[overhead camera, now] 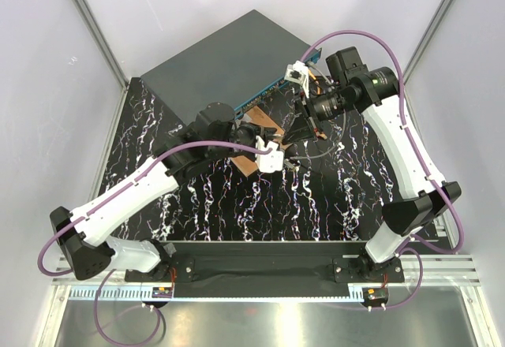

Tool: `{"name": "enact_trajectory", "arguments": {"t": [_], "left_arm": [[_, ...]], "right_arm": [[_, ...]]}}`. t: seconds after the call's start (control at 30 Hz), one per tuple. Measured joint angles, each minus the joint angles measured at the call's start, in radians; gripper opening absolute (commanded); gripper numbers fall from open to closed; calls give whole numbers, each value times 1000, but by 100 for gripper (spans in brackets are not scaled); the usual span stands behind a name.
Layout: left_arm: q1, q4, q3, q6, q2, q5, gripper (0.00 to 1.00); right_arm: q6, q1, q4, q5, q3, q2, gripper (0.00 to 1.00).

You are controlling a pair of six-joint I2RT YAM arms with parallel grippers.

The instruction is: Insert the plug into the switch port

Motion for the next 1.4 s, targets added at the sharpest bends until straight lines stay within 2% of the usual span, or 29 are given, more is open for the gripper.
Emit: {"name": "enact_trajectory", "arguments": {"t": [0.07, 0.1, 0.13, 0.17, 0.2, 0.3, 0.33, 0.47, 0.57, 0.73, 0.9, 1.07, 1.1, 1.23, 1.4], "left_arm": [[0, 3, 0, 0, 0, 0, 0], [0, 5, 0, 0, 0, 0, 1], [0, 5, 0, 0, 0, 0, 10], [0, 7, 0, 0, 0, 0, 21], [-1, 10, 0, -2, 0, 0, 42], [-1, 12, 0, -11, 0, 0, 57], [-1, 11, 0, -23, 0, -2, 64], [26, -19, 42, -132, 2, 4, 79], [96, -71, 170, -300, 19, 14, 80], [228, -146, 441, -628, 92, 26, 81], [331, -236, 589, -892, 172, 80, 78], [429, -308, 604, -1099, 282, 144, 68], [442, -316, 602, -1130, 304, 145, 63], [460, -328, 573, -1226, 355, 140, 52], [459, -301, 541, -1291, 356, 138, 48]], "right_arm": [[6, -5, 0, -3, 0, 0, 24], [10, -6, 0, -6, 0, 0, 9], [13, -8, 0, -10, 0, 0, 9], [14, -10, 0, -14, 0, 0, 0], [14, -12, 0, -18, 0, 0, 0], [15, -25, 0, -27, 0, 0, 0], [18, -34, 0, -28, 0, 0, 0], [56, -128, 63, -14, -53, -31, 0], [72, -198, 174, 85, -138, -88, 0], [68, -204, 392, 315, -312, -207, 0], [72, -201, 529, 507, -327, -213, 0], [87, -189, 649, 591, -362, -207, 0], [90, -180, 669, 606, -371, -207, 0], [101, -137, 766, 660, -403, -198, 0], [102, -98, 903, 708, -476, -195, 0]]}}
